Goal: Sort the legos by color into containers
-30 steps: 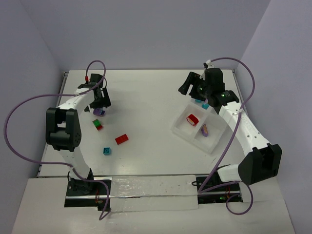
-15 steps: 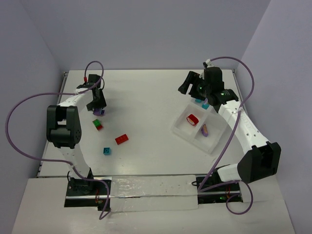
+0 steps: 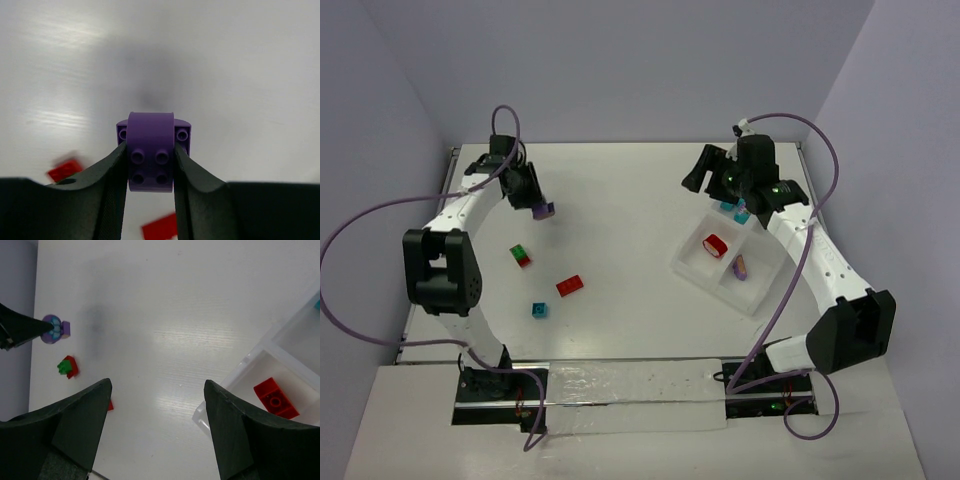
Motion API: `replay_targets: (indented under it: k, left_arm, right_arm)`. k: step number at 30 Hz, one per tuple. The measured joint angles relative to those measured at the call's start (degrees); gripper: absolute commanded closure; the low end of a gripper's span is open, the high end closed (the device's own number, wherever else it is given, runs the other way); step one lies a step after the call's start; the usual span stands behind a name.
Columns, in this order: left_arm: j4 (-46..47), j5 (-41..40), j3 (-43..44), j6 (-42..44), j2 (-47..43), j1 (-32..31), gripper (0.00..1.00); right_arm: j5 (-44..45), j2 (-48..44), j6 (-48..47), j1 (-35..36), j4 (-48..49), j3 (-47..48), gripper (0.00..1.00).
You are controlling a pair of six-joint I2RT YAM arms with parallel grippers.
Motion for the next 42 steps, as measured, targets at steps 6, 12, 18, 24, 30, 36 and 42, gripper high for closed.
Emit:
replay_targets:
  k: [6, 12, 18, 24, 30, 36, 42]
  left_arm:
    - [9.9, 27.4, 1.1, -7.0, -9.7, -0.1, 1.0]
    - [18.6, 46.6, 0.2, -14.0, -10.5, -0.2, 1.0]
    - [17.0, 54.2, 0.7, -14.6, -7.4, -0.5, 1.0]
    - [18.3, 57.3, 0.2, -16.9, -7.4, -0.7, 1.0]
    - [18.3, 58.0, -0.4, -17.3, -7.6, -1.5, 1.0]
    - [18.3, 58.2, -0.6, -17.3, -8.1, -2.1, 1.0]
    - [18.7, 58.4, -1.4, -17.7, -8.6, -2.3, 1.0]
  right_arm:
    - [-4.5, 3.3, -5.3, 4.6, -1.9, 6.5, 0.18]
    - [-7.1, 3.4, -20.3, 14.4, -0.2, 7.1, 0.21]
    - [-10.4, -4.1, -33.4, 17.7, 12.4, -6.1, 0.12]
    - [-11.3, -0.9, -40.0, 19.8, 17.8, -2.6, 0.14]
    - [-11.3, 4.6, -43.0, 22.8, 21.9, 0.6, 0.15]
    - [-11.4, 10.0, -44.6, 24.4, 23.1, 4.1, 0.18]
    - [-11.2, 13.3, -44.9, 24.6, 23.8, 6.4, 0.26]
